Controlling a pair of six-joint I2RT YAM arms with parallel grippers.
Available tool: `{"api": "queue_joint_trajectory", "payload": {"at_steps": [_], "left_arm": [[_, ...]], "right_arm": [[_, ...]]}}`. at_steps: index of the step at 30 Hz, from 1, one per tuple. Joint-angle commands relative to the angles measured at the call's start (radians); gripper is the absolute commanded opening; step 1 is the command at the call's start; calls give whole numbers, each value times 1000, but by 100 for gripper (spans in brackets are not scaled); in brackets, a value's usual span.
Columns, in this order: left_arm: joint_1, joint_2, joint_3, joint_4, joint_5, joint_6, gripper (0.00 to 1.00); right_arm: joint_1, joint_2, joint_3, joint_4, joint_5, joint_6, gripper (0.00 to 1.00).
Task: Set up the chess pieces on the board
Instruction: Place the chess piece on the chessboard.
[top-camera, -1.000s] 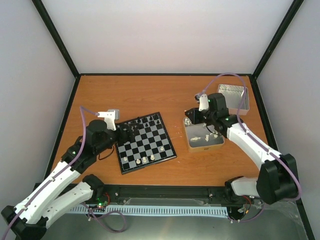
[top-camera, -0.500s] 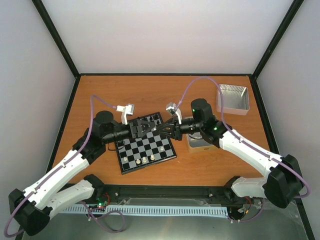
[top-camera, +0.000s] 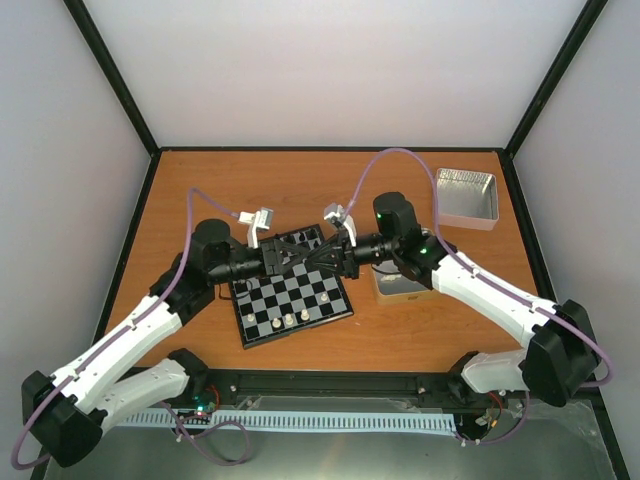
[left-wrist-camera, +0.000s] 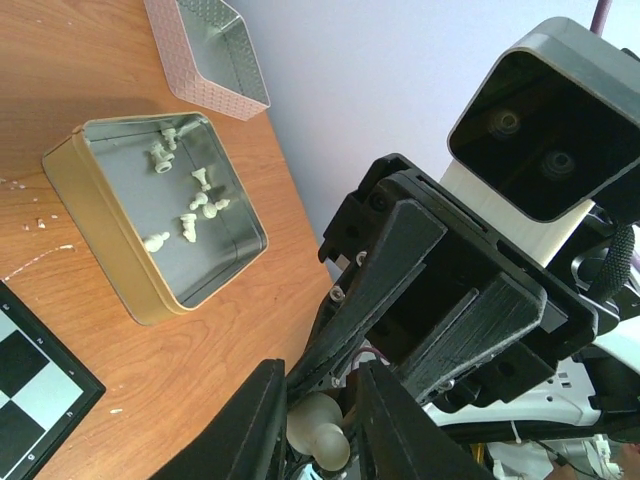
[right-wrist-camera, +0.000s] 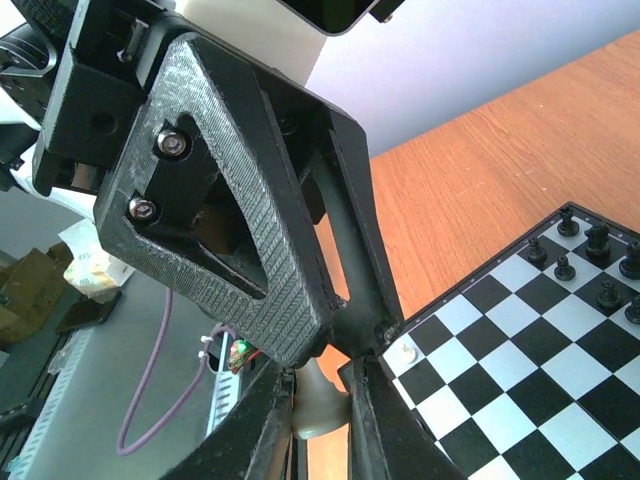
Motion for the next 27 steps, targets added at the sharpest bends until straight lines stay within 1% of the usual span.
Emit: {"api": "queue_joint_trajectory", "payload": {"at_steps": [1, 14, 15, 20, 22, 24, 25, 27], "left_arm": [[1, -17, 9, 35, 30, -22, 21], [1, -20, -14, 25, 11, -29, 20], [1, -17, -14, 26, 10, -30, 19], [1, -22, -12, 22, -7, -26, 6], [1, -20, -8, 17, -17, -20, 2], [2, -17, -5, 10, -32, -12, 1], [2, -15, -3, 5, -41, -3, 1], [2, -12, 7, -42, -90, 37, 1]], "right_arm": [[11, 22, 25, -6, 18, -20, 10], [10, 34, 13, 54, 76, 32, 10], [10, 33, 12, 59, 80, 35, 10], [10, 32, -4, 87, 87, 59, 10], [10, 33, -9, 93, 88, 64, 12], [10, 33, -10, 90, 91, 65, 15], [10, 32, -8, 87, 93, 65, 24], [10, 27, -5, 64, 105, 64, 47]]}}
